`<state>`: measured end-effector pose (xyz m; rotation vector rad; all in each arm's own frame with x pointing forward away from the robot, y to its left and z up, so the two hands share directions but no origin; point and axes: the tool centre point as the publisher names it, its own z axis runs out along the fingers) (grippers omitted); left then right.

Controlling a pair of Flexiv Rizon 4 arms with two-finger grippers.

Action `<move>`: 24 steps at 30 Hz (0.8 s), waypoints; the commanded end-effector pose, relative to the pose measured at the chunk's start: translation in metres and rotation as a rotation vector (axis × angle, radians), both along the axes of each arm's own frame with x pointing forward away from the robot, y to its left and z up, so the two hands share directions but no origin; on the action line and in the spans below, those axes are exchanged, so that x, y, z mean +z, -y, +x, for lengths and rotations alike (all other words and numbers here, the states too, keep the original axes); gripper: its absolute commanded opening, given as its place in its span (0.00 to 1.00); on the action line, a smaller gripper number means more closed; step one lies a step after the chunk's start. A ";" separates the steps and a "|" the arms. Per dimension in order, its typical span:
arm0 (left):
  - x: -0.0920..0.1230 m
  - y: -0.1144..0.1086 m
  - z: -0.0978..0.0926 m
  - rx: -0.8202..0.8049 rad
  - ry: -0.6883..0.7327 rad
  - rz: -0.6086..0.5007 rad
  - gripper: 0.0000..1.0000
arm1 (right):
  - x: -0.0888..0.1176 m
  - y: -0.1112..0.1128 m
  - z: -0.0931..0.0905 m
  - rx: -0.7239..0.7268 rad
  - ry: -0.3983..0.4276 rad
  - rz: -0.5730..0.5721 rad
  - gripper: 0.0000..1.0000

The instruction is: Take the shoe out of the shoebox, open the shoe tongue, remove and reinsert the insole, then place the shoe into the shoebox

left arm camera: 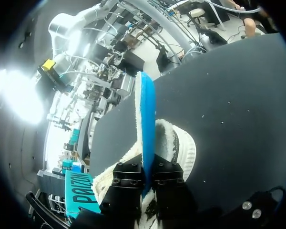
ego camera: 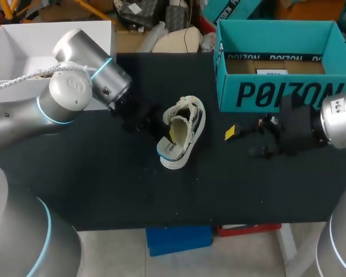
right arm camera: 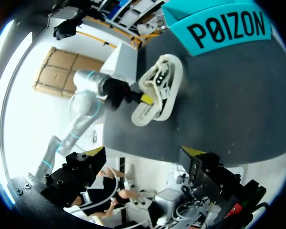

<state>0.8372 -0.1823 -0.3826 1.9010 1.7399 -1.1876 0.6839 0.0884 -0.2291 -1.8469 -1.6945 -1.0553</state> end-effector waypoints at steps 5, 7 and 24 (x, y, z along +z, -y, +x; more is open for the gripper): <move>0.000 0.007 0.014 0.030 0.011 0.016 0.00 | 0.000 -0.001 0.000 -0.001 -0.001 -0.002 1.00; 0.001 0.007 0.018 0.047 0.019 0.010 0.00 | 0.000 -0.001 0.000 -0.001 -0.001 -0.002 1.00; 0.020 -0.011 -0.010 0.014 0.000 0.023 0.49 | 0.000 -0.001 0.000 -0.001 -0.001 -0.002 1.00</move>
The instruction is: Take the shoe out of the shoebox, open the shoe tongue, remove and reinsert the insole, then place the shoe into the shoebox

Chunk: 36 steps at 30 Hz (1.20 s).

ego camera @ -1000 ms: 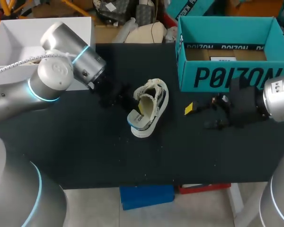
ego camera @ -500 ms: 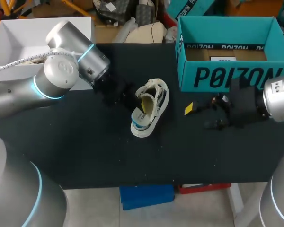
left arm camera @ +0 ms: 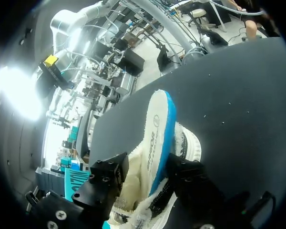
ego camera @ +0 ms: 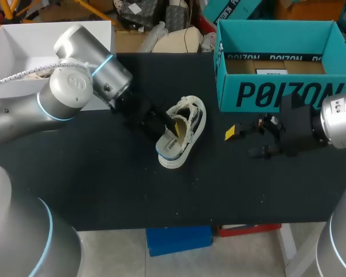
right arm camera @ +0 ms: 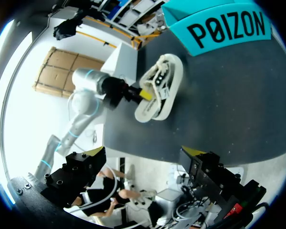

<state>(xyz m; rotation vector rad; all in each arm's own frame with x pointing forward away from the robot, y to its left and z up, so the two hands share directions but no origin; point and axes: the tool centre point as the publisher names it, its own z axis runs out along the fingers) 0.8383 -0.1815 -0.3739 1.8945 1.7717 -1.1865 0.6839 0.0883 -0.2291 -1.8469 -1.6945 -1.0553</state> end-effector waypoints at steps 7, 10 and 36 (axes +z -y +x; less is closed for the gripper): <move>0.017 -0.020 -0.027 -0.024 0.001 0.006 0.41 | 0.000 -0.001 0.000 -0.001 -0.001 -0.002 1.00; 0.018 -0.026 -0.032 -0.033 -0.004 0.021 0.38 | 0.000 -0.001 0.000 -0.001 -0.001 -0.002 1.00; 0.000 -0.017 -0.020 -0.013 -0.010 0.064 0.00 | 0.000 -0.001 0.000 -0.001 -0.001 -0.002 1.00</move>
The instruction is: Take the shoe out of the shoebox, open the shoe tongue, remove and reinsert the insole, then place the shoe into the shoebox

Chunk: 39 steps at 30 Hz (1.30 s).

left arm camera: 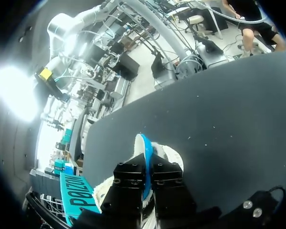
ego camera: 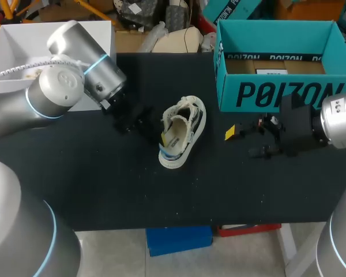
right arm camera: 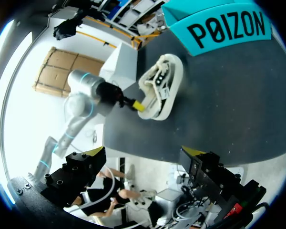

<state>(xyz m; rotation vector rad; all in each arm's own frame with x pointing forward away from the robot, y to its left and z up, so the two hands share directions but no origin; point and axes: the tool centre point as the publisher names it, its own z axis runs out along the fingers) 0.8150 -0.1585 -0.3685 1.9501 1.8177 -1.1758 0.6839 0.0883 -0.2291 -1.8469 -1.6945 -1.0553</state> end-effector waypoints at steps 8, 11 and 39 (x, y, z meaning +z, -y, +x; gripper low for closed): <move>-0.013 0.011 0.016 0.028 0.039 0.017 0.00 | 0.000 -0.001 0.000 -0.001 -0.001 -0.002 1.00; -0.013 0.011 0.020 0.036 0.046 0.023 0.00 | 0.000 -0.001 0.000 -0.001 -0.001 -0.002 1.00; -0.039 0.023 0.014 -0.138 0.184 0.207 0.00 | 0.000 -0.001 0.000 -0.001 -0.001 -0.002 1.00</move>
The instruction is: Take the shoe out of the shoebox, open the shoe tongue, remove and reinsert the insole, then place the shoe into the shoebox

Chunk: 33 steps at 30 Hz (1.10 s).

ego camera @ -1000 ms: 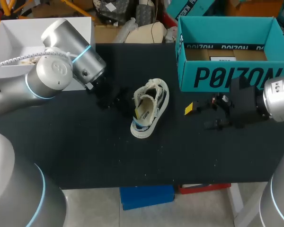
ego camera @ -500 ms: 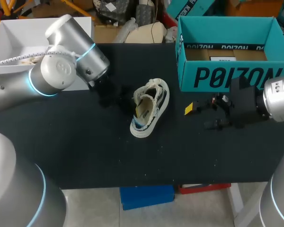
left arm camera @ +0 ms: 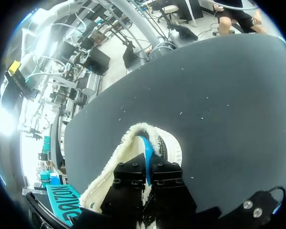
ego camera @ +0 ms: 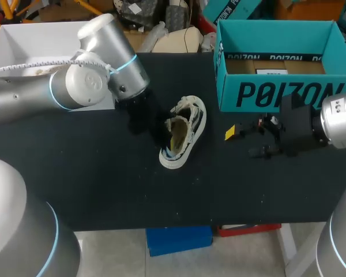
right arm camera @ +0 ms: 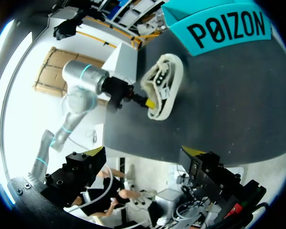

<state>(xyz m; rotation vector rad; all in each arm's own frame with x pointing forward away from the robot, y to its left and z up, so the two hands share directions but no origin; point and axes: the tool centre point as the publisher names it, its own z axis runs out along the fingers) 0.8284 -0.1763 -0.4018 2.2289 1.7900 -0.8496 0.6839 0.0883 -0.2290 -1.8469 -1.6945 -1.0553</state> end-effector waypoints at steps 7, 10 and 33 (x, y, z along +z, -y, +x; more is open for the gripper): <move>-0.003 -0.002 0.001 -0.019 0.002 0.048 0.34 | 0.000 -0.001 0.000 -0.001 -0.001 -0.002 1.00; 0.008 -0.008 0.002 -0.018 -0.003 0.037 1.00 | 0.000 -0.001 0.000 -0.001 -0.001 -0.002 1.00; 0.044 -0.004 0.010 -0.096 0.199 0.082 0.00 | 0.000 -0.001 0.000 -0.001 -0.001 -0.002 1.00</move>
